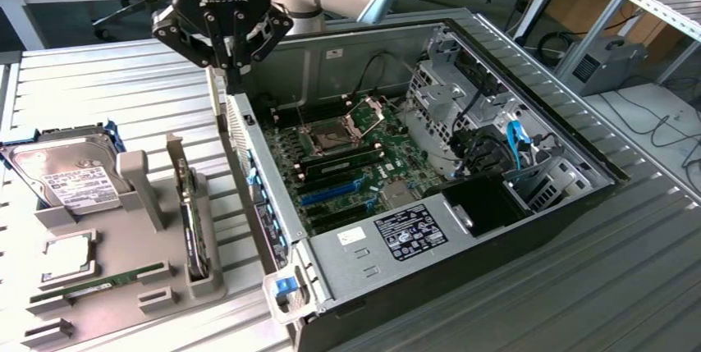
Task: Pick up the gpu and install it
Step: 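Reach for the gpu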
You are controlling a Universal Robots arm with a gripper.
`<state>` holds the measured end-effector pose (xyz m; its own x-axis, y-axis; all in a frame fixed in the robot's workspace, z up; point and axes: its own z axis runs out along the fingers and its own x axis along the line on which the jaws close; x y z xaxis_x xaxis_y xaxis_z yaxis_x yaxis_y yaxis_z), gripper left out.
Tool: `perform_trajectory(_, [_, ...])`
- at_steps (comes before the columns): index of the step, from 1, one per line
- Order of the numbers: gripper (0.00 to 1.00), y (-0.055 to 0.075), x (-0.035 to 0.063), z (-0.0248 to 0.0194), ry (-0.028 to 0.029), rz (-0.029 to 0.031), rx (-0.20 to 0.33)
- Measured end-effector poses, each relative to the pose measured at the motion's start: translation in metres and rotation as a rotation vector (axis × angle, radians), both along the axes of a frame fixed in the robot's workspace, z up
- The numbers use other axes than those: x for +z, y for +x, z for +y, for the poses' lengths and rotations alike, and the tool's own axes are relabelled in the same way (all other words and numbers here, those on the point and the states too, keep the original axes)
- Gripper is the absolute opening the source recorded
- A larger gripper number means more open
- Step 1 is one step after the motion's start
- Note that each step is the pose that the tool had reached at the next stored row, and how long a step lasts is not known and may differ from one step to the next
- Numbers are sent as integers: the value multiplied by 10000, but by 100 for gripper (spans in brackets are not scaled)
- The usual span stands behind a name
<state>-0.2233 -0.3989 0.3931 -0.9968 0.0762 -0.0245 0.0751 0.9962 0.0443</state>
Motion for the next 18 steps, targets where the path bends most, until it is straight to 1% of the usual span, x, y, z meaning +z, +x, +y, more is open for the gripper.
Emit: perform_trajectory(18, [11, -49, 0, 0, 0, 0, 0])
